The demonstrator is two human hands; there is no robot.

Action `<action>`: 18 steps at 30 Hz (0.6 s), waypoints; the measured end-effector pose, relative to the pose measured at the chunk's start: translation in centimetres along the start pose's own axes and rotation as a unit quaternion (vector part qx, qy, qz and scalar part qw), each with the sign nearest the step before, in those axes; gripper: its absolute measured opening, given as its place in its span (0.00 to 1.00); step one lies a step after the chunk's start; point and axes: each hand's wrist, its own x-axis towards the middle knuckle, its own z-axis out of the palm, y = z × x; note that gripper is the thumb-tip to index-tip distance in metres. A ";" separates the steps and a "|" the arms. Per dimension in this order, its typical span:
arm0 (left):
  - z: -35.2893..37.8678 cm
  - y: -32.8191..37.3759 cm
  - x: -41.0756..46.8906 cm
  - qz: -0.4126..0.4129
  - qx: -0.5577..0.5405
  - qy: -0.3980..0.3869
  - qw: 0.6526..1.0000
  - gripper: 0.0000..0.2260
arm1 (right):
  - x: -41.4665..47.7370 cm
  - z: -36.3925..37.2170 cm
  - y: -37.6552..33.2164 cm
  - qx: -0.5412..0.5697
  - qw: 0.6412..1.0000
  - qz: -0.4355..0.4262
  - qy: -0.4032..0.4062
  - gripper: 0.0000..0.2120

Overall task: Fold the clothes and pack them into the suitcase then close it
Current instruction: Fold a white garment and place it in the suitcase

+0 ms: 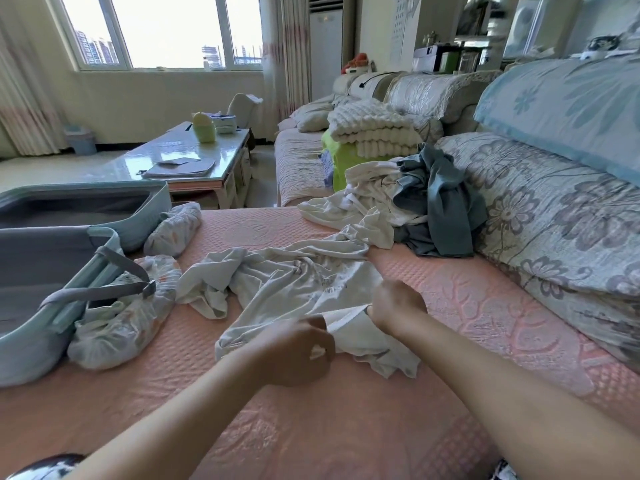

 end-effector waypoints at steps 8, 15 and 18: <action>1.1 -4.7 1.4 -0.158 0.227 0.038 0.960 0.24 | -0.8 0.8 1.8 0.107 0.971 -0.180 -0.112 0.24; 2.6 -4.3 1.0 0.004 0.141 0.054 0.989 0.12 | -2.2 2.2 0.4 -0.033 0.954 -0.272 -0.122 0.18; 2.7 -5.6 0.8 -0.064 0.143 0.019 0.987 0.12 | -1.9 2.4 0.7 -0.084 0.957 -0.257 -0.107 0.17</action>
